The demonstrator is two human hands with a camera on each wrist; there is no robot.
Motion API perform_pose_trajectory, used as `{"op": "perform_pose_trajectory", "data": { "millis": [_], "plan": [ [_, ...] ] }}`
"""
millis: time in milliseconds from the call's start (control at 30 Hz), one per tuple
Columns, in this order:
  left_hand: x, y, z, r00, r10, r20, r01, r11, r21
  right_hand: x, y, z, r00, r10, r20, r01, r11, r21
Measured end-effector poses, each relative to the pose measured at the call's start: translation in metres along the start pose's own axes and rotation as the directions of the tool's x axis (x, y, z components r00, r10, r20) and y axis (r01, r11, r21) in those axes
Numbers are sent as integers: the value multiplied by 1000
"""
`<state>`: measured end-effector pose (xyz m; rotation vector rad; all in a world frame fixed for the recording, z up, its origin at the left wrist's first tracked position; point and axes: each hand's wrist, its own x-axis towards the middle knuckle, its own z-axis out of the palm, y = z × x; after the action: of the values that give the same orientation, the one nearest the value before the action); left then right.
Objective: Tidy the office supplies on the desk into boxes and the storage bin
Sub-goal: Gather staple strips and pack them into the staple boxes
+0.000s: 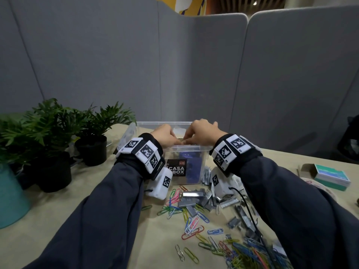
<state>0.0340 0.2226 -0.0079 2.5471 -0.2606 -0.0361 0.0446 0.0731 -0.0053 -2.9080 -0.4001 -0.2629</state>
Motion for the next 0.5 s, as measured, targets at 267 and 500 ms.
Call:
{"op": "perform_pose_trajectory", "data": {
  "millis": [267, 500],
  "plan": [
    [-2, -1, 1, 1000, 5, 26, -5, 1000, -28, -5, -7, -3, 999, -9, 46, 12, 998, -67],
    [-7, 6, -6, 990, 28, 141, -32, 999, 26, -7, -10, -2, 997, 65, -48, -64, 998, 22]
  ]
}}
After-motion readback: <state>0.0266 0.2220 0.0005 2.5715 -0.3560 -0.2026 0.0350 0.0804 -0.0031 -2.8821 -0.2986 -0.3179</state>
